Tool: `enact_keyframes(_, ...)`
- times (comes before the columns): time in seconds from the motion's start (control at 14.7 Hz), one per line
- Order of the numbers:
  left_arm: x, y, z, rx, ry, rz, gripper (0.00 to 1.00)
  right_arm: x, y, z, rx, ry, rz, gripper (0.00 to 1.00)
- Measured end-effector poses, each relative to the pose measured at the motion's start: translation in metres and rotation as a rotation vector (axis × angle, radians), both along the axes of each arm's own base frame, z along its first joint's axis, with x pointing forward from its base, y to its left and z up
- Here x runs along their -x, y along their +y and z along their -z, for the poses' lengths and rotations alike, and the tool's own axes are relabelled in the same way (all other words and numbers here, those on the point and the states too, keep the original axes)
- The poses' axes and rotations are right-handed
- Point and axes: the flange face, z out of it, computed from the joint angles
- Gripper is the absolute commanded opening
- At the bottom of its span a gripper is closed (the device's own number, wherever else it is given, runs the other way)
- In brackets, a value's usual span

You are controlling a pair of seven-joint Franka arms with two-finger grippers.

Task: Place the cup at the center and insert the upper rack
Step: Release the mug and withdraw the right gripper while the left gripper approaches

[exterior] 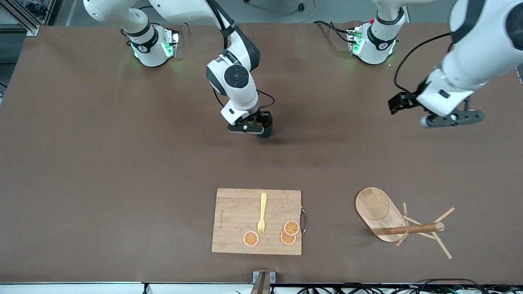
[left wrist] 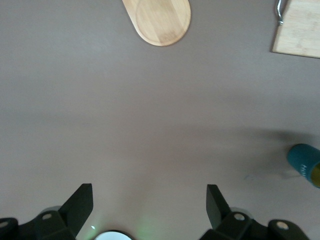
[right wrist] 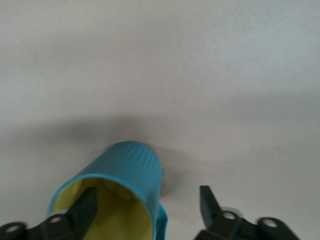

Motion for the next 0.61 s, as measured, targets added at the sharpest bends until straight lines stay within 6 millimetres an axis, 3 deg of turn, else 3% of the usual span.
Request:
enact_keyframes(0.14, 0.016, -0.046, 0.003, -0.015, 0.002, -0.024, 1.0, -0.015, -0.013, -0.044, 0.008, 0.033, -0.014, 1.0)
enact_keyframes(0.27, 0.036, -0.088, 0.007, -0.031, 0.005, -0.039, 1.0, -0.04, -0.05, -0.096, 0.016, 0.079, -0.05, 1.0)
enact_keyframes(0.41, 0.056, -0.126, 0.016, -0.045, 0.002, -0.061, 1.0, -0.076, -0.117, -0.147, 0.001, 0.106, -0.108, 1.0)
enact_keyframes(0.61, 0.089, -0.179, 0.036, -0.059, -0.007, -0.116, 1.0, -0.121, -0.244, -0.195, -0.036, 0.12, -0.192, 1.0)
